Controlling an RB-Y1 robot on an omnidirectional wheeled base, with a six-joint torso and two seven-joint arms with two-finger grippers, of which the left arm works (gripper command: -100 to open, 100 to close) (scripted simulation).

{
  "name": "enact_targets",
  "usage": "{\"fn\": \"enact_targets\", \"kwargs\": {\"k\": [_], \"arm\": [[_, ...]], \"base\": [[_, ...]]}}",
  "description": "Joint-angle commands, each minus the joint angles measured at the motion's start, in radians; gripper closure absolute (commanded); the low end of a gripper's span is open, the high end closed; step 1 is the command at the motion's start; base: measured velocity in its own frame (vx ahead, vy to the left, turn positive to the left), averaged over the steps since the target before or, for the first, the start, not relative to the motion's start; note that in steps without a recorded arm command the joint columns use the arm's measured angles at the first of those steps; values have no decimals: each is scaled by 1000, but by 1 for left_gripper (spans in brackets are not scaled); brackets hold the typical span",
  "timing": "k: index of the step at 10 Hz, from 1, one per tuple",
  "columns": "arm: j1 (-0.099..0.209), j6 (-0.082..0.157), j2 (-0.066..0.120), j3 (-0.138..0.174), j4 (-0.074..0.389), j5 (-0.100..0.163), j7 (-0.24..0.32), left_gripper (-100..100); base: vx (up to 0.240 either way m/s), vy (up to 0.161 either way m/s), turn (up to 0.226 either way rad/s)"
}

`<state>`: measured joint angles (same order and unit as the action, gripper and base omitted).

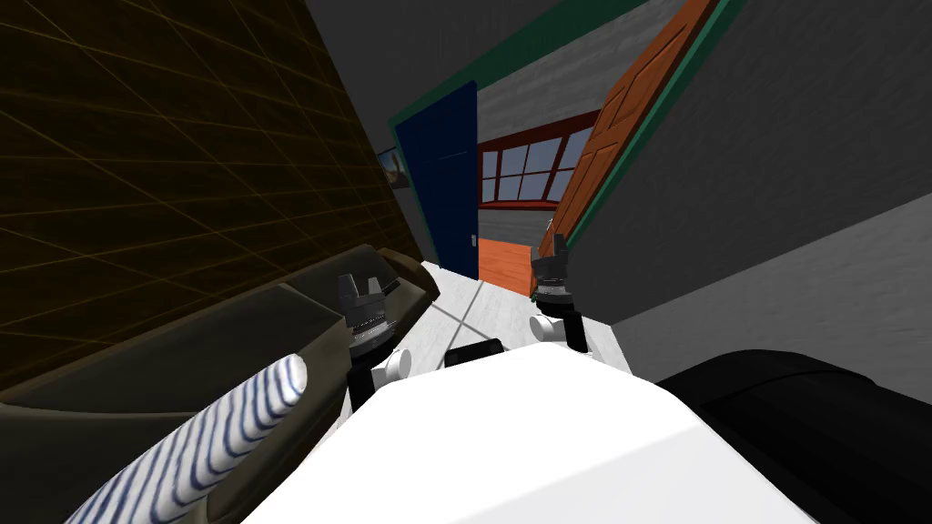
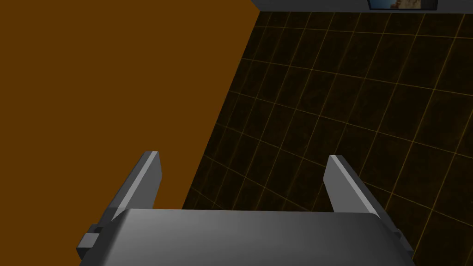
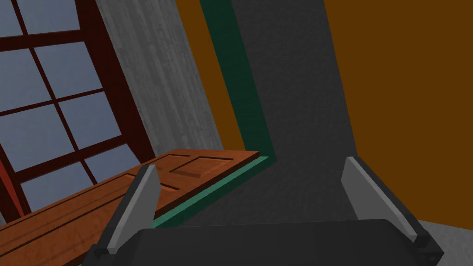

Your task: Push the door open

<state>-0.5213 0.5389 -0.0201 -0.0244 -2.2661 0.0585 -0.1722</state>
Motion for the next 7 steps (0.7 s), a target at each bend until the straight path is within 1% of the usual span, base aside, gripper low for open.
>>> {"fn": "enact_targets", "kwargs": {"k": [1, 2, 4, 5, 6, 7], "arm": [[16, 6, 12, -4, 37, 4, 3, -100], [20, 8, 15, -5, 48, 5, 4, -100], [41, 15, 28, -10, 96, 10, 7, -100], [47, 18, 31, -12, 112, 12, 8, -100], [61, 23, 39, -15, 144, 15, 11, -100], [68, 25, 43, -17, 161, 17, 12, -100]], "base": [[173, -40, -80], [86, -2, -108], [87, 11, -76], [109, 13, -66], [119, -1, -100], [105, -12, -80]]}}
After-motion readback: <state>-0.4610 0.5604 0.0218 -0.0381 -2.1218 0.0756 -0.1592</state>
